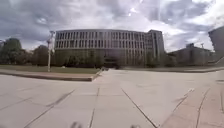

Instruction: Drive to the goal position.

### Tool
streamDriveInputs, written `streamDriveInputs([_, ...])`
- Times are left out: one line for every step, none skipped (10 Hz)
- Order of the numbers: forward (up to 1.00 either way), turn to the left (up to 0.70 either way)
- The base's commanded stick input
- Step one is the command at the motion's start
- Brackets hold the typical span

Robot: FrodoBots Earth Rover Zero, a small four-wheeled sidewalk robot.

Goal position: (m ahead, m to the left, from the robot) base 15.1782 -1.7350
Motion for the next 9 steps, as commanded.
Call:
streamDriveInputs([0.70, 0.00])
streamDriveInputs([0.70, 0.00])
streamDriveInputs([0.70, 0.00])
streamDriveInputs([0.70, 0.00])
streamDriveInputs([0.70, 0.00])
streamDriveInputs([0.70, 0.00])
streamDriveInputs([0.70, 0.00])
streamDriveInputs([0.70, 0.00])
streamDriveInputs([0.70, 0.00])
